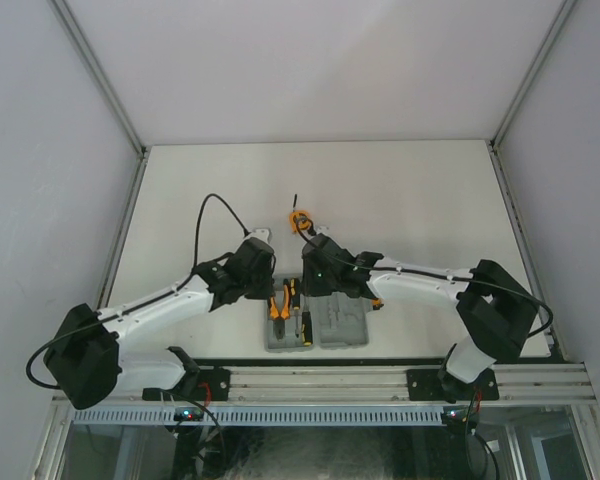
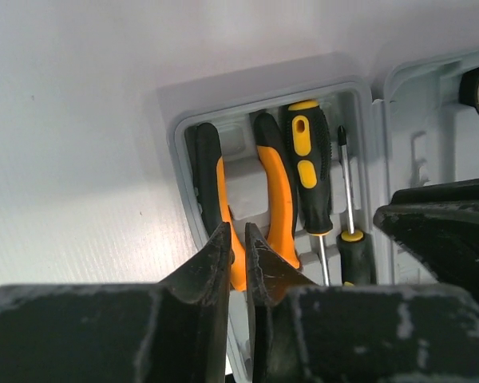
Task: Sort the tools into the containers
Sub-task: Adjust the pliers in the storage box.
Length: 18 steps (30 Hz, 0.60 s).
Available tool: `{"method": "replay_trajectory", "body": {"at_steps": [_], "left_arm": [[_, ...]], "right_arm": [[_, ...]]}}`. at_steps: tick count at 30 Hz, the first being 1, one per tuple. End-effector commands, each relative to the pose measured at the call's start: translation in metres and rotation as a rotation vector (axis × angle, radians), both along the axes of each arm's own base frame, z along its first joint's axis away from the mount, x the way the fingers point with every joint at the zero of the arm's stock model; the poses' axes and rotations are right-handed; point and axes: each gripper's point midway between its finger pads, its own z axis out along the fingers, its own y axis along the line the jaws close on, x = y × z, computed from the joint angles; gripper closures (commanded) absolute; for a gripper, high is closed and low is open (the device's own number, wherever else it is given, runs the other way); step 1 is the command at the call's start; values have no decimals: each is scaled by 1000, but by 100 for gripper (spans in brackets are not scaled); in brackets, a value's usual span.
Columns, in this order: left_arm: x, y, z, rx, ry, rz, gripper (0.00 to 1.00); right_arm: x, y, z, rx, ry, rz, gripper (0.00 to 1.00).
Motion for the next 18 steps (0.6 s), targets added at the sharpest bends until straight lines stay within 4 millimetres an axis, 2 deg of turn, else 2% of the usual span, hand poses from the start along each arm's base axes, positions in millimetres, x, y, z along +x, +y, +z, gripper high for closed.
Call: {"method": "replay_trajectory", "body": {"at_steps": [1, 5, 18], "left_arm": [[-4, -1, -9, 12, 18, 8, 85], [-3, -2, -13, 26, 24, 5, 86], [0, -1, -18, 58, 25, 14, 89]], "right_arm": [[0, 40, 18, 160, 24, 46, 86], [-1, 52, 13, 192, 52, 57, 86], [-1, 61, -10, 167, 106, 75, 91]]}}
